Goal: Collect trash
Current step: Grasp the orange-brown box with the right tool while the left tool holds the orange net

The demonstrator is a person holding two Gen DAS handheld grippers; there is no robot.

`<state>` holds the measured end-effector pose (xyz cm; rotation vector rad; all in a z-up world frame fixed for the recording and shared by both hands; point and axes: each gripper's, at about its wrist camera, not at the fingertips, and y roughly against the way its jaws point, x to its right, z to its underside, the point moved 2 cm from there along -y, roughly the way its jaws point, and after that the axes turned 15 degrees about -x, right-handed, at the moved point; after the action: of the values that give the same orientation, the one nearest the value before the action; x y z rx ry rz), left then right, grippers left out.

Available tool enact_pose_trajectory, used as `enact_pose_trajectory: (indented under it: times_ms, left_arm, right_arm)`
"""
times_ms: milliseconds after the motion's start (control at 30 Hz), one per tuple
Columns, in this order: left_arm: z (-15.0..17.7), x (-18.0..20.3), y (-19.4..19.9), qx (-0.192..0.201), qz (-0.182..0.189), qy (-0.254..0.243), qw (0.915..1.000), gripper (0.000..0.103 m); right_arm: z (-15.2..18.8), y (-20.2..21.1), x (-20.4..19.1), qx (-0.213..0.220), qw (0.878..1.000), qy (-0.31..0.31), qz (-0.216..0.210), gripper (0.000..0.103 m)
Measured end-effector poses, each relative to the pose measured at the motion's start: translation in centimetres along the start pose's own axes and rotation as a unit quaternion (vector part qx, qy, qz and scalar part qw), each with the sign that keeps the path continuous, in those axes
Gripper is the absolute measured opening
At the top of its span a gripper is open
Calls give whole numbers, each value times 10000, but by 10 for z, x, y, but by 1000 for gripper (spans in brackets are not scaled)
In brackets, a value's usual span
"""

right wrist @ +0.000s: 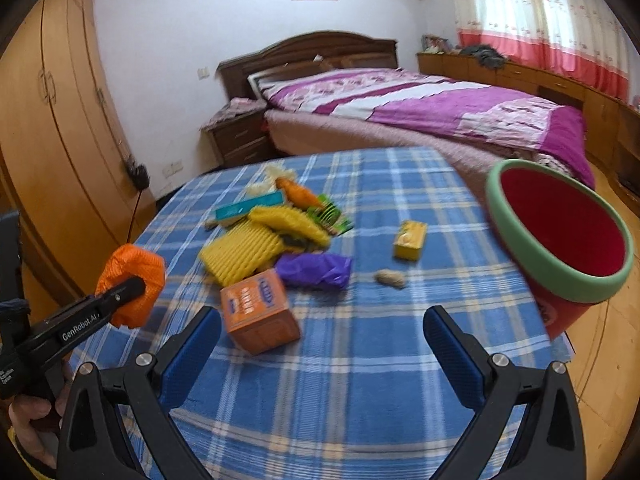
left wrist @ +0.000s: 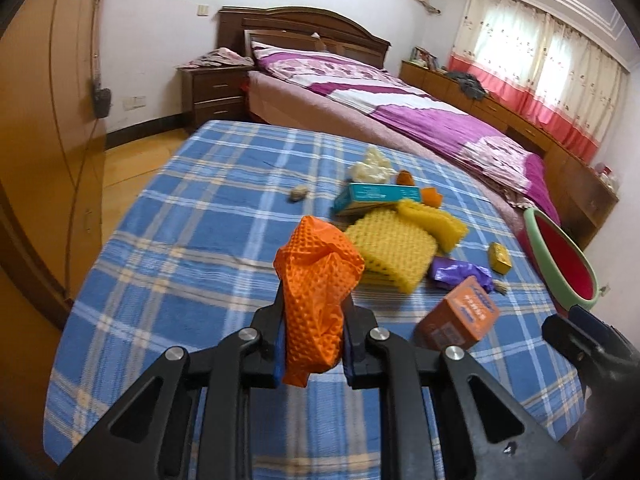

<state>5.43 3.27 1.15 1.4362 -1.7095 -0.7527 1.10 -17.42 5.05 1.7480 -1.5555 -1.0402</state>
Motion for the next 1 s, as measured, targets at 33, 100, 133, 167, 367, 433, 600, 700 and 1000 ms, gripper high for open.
enact_pose_trajectory:
  times_ms: [33,100,133,167,367,433,600,700,1000]
  left_arm:
    - [1,-1,0,8,-35,13,10000,21]
    - [2,-5,-1,1,-90,54,9999,21]
    - [2,-8,-2,-21,-91,79,9999,21]
    - [3,-9,-2,-42,-92,100,9999,21]
    - [7,-17,-3,-96,-120,216,9997,21]
    - [8,-19,-4,-119,-92,249,9996,21]
    - [9,-21,-7,-158,-66,307,9994,21]
    - [9,-21,-7,-149,-70,297,9994,21]
    - [11,-21,-9,-157,-53,282,9995,21]
  right_arm:
    - [0,-4,-3,-48,10000,63,12,103]
    - [0,-12,-12,-152,9996,238,81,103]
    - [0,-17,-15,-208,9993,304,115,103]
    - [0,-20,-18,-259,9990,338,125,103]
    - [0,-41,-30,-528,9974,477,87,103]
    - [-1,-43,-34,-556,9969,541,102,102]
    - [-3,-48,-42,-576,9956,711,183,94]
    - [-3,-51,-43,-651,9950,736,160,79]
    - [-1,-52,-40,-741,9949,680,-41,55]
